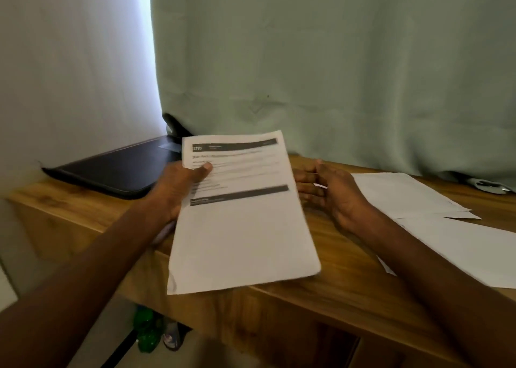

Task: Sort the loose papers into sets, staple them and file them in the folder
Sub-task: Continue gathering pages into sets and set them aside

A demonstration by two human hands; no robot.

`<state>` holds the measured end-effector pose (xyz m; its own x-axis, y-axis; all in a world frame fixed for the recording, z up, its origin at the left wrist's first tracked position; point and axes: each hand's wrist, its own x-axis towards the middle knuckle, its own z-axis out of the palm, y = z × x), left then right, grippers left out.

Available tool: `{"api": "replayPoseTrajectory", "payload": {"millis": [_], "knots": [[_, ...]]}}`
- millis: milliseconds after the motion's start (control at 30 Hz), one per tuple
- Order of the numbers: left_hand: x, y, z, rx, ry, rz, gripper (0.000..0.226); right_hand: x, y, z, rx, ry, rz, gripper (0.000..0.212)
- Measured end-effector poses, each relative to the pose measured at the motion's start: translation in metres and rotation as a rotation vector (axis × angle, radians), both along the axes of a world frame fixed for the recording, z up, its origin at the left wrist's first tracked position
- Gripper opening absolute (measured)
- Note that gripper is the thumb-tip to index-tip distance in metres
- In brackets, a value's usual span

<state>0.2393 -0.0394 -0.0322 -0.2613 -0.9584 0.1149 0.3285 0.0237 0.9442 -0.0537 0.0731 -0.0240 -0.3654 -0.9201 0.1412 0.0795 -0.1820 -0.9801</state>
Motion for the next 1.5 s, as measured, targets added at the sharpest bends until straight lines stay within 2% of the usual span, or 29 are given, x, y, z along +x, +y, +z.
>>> {"api": "replayPoseTrajectory", "payload": {"millis": [67,167,233,300,433,533,733,833,967,1000,1100,1167,1233,1400,1500], "knots": [[0.049,-0.011,0.004,-0.023,0.015,0.044,0.035,0.008,-0.003,0.001,0.02,0.1,-0.046,0.024],[0.109,-0.024,0.005,-0.042,-0.026,0.049,0.055,0.04,-0.014,-0.004,0.018,0.404,-0.02,0.01],[0.134,-0.031,0.0,-0.016,-0.05,0.063,0.057,0.068,-0.027,-0.008,-0.007,0.689,-0.001,0.011],[0.151,-0.036,-0.006,0.024,-0.071,0.069,0.057,0.096,-0.041,-0.009,-0.044,0.871,0.053,0.022],[0.176,-0.049,-0.016,0.038,-0.104,0.034,0.057,0.132,-0.066,-0.007,-0.098,1.062,0.26,0.051],[0.184,-0.055,-0.018,0.021,-0.074,0.009,0.06,0.147,-0.08,-0.015,-0.117,1.153,0.378,0.049],[0.163,-0.053,-0.01,-0.001,-0.001,0.007,0.056,0.149,-0.093,-0.024,-0.285,1.257,0.127,0.032],[0.14,-0.047,-0.002,-0.001,0.051,0.012,0.052,0.132,-0.087,-0.021,-0.242,1.198,0.109,0.029],[0.097,-0.038,0.009,0.009,0.102,-0.045,0.049,0.095,-0.071,-0.012,0.004,1.126,-0.056,0.023],[0.085,-0.037,0.011,0.013,0.109,-0.077,0.044,0.083,-0.066,-0.009,0.042,0.993,-0.113,0.023],[0.04,-0.038,0.015,0.014,0.092,-0.212,0.033,0.037,-0.047,0.011,0.136,0.331,-0.162,0.025],[0.012,-0.039,0.016,0.017,0.026,-0.287,0.041,0.006,-0.035,0.028,0.205,-0.058,-0.069,0.017],[-0.024,-0.036,0.019,0.034,-0.047,-0.388,0.05,-0.027,-0.022,0.04,0.174,-0.32,0.032,0.013],[-0.112,-0.033,0.022,-0.022,-0.174,-0.662,0.031,-0.09,0.002,0.054,-0.052,-0.407,0.053,0.011],[-0.153,-0.038,0.013,-0.028,-0.305,-0.792,0.036,-0.124,0.016,0.048,-0.201,-0.369,-0.129,0.013]]}}
